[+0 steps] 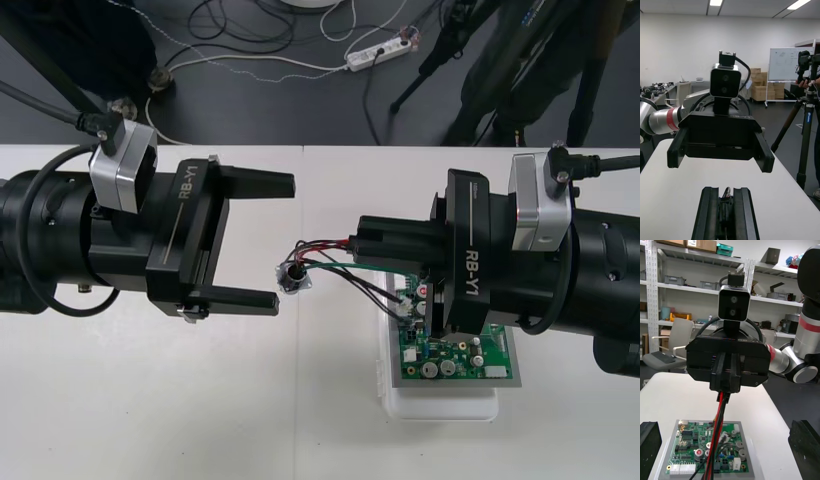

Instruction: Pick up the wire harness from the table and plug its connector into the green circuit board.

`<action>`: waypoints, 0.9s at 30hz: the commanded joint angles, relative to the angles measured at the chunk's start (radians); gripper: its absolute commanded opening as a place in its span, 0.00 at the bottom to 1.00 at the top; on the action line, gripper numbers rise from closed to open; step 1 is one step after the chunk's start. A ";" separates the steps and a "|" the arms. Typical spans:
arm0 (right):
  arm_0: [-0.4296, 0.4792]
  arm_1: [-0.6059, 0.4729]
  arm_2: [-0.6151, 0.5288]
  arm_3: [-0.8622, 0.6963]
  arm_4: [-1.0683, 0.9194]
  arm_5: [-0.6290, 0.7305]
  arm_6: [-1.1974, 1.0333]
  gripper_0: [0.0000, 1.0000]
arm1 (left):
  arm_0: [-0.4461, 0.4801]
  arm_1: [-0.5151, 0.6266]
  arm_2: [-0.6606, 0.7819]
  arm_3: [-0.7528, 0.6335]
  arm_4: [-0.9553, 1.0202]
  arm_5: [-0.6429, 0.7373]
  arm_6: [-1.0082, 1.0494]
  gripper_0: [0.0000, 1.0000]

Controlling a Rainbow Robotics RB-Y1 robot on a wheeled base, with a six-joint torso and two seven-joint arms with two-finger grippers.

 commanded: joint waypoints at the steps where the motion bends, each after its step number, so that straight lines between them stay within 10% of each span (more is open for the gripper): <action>1: 0.002 0.003 -0.016 -0.038 0.004 0.015 -0.038 0.03 | -0.018 -0.016 -0.033 -0.004 0.004 -0.013 -0.069 1.00; 27: -0.001 0.003 -0.028 -0.038 0.028 0.012 -0.083 0.03 | -0.067 -0.065 -0.096 -0.004 -0.097 0.042 -0.062 1.00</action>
